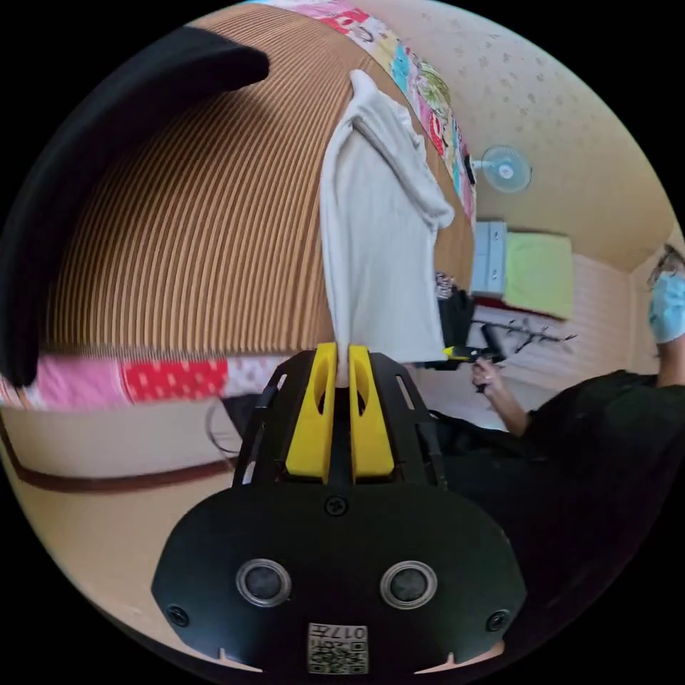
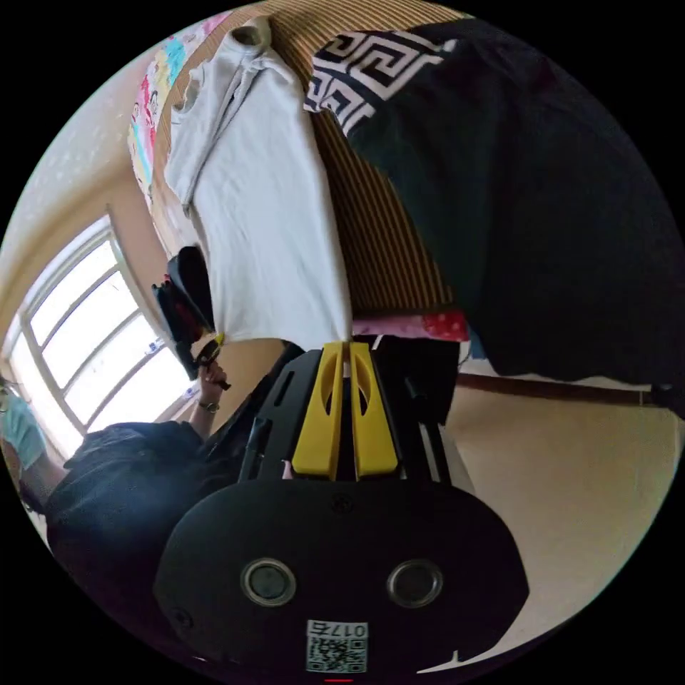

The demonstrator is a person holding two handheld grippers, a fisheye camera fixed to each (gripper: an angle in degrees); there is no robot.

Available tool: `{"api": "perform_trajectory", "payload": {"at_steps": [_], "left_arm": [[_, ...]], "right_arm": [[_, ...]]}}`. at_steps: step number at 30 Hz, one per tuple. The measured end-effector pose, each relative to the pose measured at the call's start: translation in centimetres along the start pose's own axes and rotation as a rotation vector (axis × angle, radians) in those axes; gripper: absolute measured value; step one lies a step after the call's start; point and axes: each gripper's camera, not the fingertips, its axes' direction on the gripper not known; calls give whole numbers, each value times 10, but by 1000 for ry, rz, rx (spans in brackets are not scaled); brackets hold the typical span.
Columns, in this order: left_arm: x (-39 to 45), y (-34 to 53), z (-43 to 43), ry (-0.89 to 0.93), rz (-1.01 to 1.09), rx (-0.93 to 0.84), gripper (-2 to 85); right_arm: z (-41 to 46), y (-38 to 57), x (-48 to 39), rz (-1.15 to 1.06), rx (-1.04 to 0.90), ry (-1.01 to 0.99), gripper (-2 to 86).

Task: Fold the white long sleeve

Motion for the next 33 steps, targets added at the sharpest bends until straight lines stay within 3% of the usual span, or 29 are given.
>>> {"api": "perform_trajectory", "payload": {"at_steps": [2, 3, 6, 13, 15, 17, 22, 25, 27, 30, 33], "left_arm": [[-7, 29, -43, 311, -106, 163, 35], [-7, 32, -53, 345, -115, 208, 35], [4, 7, -82, 470, -67, 370, 35], [15, -194, -49, 618, 41, 532, 34], [13, -246, -37, 575, 17, 537, 35], [16, -300, -22, 418, -16, 546, 36], [20, -354, 3, 210, 76, 516, 69], [25, -325, -14, 139, 164, 599, 131], [21, -294, -25, 63, 174, 624, 147], [-4, -255, -18, -7, 112, 515, 170], [-31, -223, 7, -43, 20, 377, 183]], "right_arm": [[-30, 25, -4, -34, 85, -294, 14], [-49, 31, -12, -63, 144, -408, 13], [-78, 4, -39, -167, 235, -472, 10], [-106, -146, -63, -188, 384, -509, 9], [-107, -194, -63, -126, 436, -494, 11], [-104, -223, -57, -62, 480, -491, 14], [-91, -272, -63, -16, 564, -316, 26], [-80, -252, -97, -96, 647, -160, 38], [-65, -215, -132, -134, 734, 96, 50], [-32, -176, -162, -161, 799, 328, 74], [29, -169, -191, -285, 692, 353, 80]]}}
